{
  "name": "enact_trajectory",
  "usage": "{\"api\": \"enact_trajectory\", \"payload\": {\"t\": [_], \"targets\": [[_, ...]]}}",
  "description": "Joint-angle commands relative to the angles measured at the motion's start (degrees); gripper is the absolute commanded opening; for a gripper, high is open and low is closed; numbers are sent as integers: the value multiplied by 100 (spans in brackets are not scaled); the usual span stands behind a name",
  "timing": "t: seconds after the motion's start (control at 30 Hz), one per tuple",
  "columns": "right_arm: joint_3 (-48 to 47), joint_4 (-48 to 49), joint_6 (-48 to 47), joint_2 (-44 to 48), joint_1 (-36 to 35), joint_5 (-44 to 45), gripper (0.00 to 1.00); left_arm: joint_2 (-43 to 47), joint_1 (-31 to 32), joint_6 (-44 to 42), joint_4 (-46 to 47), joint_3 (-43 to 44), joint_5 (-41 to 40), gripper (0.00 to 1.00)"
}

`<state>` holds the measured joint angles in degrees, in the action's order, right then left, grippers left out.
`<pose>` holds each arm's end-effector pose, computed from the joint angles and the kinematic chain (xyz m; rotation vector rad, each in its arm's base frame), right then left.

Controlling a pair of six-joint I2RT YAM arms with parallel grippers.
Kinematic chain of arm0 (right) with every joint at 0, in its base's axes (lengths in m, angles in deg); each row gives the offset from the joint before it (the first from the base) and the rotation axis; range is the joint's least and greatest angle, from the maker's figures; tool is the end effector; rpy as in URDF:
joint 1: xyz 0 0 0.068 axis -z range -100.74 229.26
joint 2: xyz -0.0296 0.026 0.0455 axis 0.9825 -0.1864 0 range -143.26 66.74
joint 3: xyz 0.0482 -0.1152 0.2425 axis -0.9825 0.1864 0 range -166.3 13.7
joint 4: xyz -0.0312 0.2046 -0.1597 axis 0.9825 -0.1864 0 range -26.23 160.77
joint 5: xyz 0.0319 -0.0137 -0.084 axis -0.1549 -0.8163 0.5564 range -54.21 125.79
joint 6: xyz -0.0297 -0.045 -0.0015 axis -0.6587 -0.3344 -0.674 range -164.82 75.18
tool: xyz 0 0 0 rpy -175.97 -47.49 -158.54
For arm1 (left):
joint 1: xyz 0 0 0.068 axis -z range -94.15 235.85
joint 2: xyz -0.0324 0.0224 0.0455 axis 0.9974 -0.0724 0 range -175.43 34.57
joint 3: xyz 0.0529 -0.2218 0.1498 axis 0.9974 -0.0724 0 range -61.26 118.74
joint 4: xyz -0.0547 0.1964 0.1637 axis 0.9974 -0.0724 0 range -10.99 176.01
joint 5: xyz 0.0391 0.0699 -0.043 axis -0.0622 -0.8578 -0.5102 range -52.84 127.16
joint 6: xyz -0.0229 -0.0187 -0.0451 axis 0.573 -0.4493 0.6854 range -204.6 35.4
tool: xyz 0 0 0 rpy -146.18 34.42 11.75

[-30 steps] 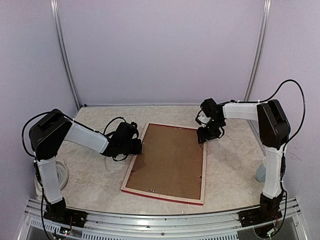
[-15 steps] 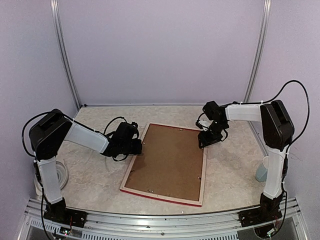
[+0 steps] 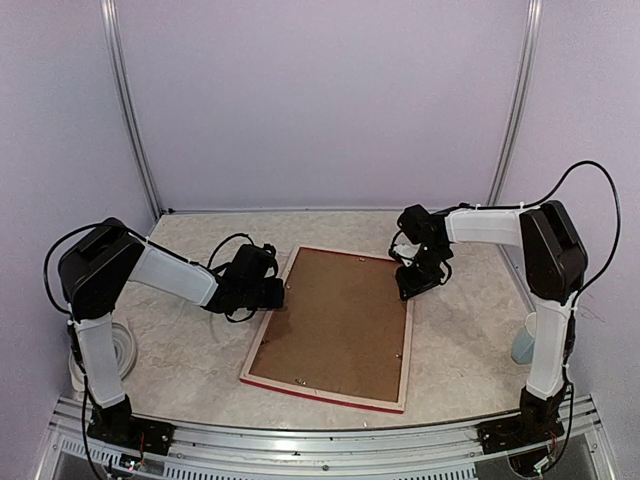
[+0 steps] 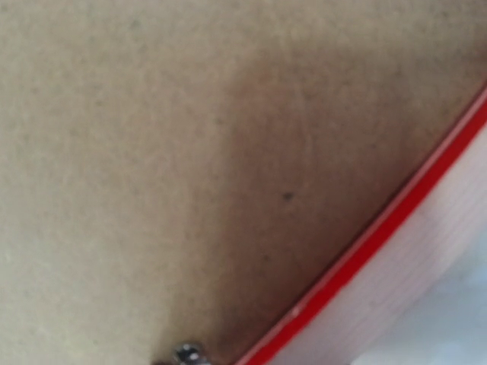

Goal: Put the photo into the frame
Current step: Press the fastener onto the backboard.

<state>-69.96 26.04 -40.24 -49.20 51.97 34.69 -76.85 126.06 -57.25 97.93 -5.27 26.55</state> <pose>0.3546 0.1836 0.1639 -0.5793 2.8685 0.1185 0.2974 -0.2429 0.1165 0.1694 2.3386 -0.3788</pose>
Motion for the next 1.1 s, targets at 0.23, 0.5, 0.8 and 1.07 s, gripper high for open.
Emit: {"api": "enact_trajectory", "payload": {"t": [0.23,0.5,0.8,1.07], "targets": [[-134,-307,-64,-117,-352,857,33,-424,119,-45,-771,-97,453,9],[-138,-123,-89,-260,-470,1180,25,-484,145,-98,-770,-62,499,8],[-320,-173,-500,-369,-447,1519,65,-507,153,-157,-796,-27,527,3],[-632,-235,-1089,-646,-214,1188,69,-478,154,-184,-810,-35,560,3]]}}
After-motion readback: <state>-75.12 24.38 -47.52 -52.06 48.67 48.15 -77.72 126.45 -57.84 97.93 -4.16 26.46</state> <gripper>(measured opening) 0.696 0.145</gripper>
